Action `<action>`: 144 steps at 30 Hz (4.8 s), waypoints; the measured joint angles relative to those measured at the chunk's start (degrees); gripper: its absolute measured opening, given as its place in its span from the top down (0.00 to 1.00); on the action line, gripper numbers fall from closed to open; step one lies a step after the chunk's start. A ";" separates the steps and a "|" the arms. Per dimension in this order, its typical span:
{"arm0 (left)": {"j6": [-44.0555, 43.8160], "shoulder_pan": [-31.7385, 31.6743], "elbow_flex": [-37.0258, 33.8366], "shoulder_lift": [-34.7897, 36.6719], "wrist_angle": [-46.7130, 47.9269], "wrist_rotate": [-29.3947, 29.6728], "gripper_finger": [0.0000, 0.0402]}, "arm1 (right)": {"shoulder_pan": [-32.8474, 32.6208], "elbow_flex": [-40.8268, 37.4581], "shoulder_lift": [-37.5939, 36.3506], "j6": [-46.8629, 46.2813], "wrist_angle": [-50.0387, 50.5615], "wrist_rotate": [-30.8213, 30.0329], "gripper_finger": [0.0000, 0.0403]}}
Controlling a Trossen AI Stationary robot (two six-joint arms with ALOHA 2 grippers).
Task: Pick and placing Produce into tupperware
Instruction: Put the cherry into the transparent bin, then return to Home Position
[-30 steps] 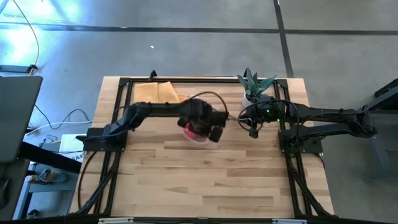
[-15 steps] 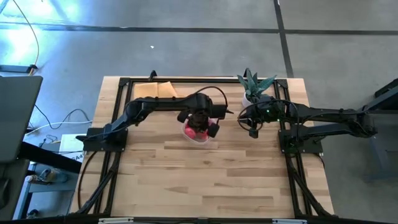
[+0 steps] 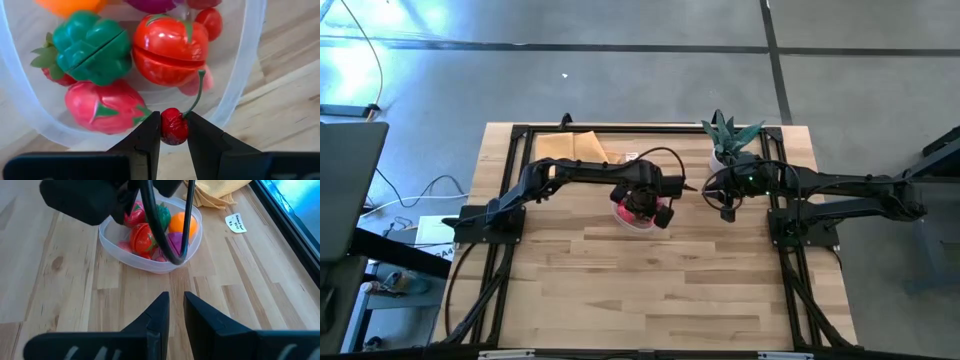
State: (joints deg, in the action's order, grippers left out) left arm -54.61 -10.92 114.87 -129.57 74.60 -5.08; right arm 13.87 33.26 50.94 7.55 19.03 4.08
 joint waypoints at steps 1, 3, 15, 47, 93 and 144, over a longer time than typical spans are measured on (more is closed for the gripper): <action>0.32 0.00 -0.38 0.03 -0.44 0.02 0.80 | -0.01 0.00 0.00 -0.02 0.00 0.00 0.89; 0.44 0.00 -1.60 0.03 -1.07 -0.01 0.80 | 0.00 0.00 0.00 -0.02 0.00 0.00 0.89; 2.97 0.04 -5.14 0.03 -5.71 -0.92 0.80 | 0.00 0.00 0.00 -0.02 0.00 0.00 0.89; 20.82 -1.12 5.33 0.07 5.35 -3.44 0.49 | 0.00 0.00 0.00 -0.02 0.00 0.00 0.89; 83.75 0.37 19.43 16.63 -6.83 17.10 1.00 | 0.00 0.00 -0.02 -0.02 -0.04 0.00 0.89; 73.43 -2.58 -101.74 129.54 -68.82 8.71 1.00 | -0.01 0.00 0.00 -0.02 0.01 0.00 0.89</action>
State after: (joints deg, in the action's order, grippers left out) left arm 18.83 -13.49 13.14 -0.02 5.78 3.64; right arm 13.85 33.26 50.94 7.53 19.04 4.08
